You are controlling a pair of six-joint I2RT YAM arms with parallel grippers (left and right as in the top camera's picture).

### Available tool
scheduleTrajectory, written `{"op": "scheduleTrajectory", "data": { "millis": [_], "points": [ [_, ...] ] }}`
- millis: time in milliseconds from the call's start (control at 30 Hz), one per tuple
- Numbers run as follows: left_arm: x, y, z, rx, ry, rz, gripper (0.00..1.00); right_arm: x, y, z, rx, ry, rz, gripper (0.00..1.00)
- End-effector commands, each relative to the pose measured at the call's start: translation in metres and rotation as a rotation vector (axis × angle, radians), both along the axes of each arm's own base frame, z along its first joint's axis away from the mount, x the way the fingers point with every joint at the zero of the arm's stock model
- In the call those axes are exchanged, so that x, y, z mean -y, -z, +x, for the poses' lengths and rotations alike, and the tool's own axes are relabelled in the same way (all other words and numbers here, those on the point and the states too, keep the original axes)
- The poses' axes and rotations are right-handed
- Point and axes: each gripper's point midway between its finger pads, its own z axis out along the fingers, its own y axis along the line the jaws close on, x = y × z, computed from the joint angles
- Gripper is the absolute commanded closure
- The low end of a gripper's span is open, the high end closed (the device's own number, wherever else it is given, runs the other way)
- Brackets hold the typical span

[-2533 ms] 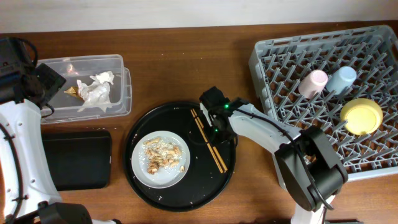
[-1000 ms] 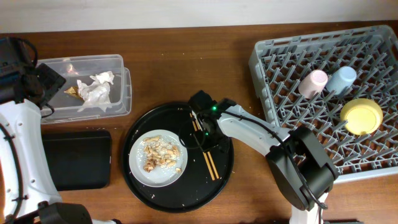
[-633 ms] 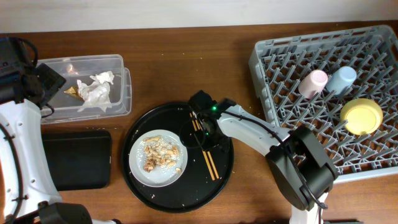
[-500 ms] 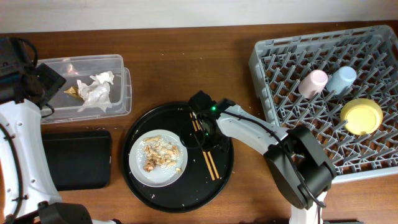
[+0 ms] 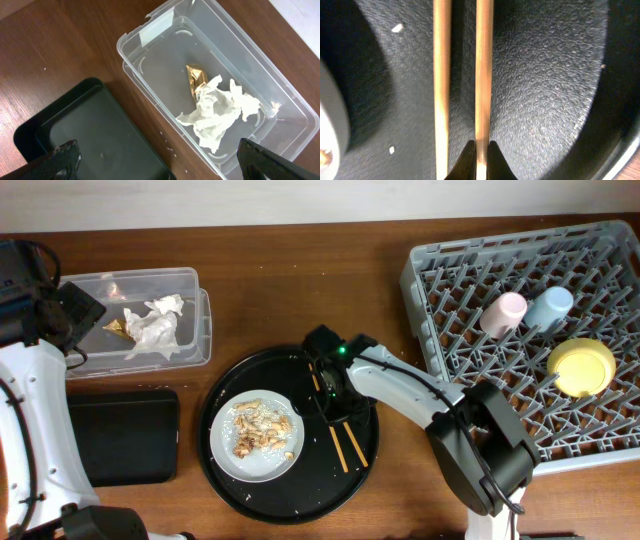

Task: Sort waste into correct bins and load items into the dishwasher rack
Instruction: 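Carry the chopstick to the rack and insert it upright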

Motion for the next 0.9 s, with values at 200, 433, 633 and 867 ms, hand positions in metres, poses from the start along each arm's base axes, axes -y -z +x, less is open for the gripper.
{"op": "scheduleTrajectory", "data": {
  "millis": [200,433,633,867],
  "points": [
    [-0.003,-0.008,-0.001,0.023,-0.014,0.011,0.01,0.061,-0.138,0.098,0.244,0.114,0.086,0.96],
    [-0.003,-0.008,-0.001,0.023,-0.014,0.011,0.01,0.168,-0.175,0.140,0.335,0.188,0.085,0.96],
    [-0.003,-0.008,-0.001,0.023,-0.014,0.011,0.01,0.212,-0.174,0.157,0.358,0.257,0.220,0.96],
    [-0.003,-0.008,-0.001,0.023,-0.014,0.011,0.01,0.211,-0.141,0.164,0.284,0.252,0.244,0.88]
  ]
}}
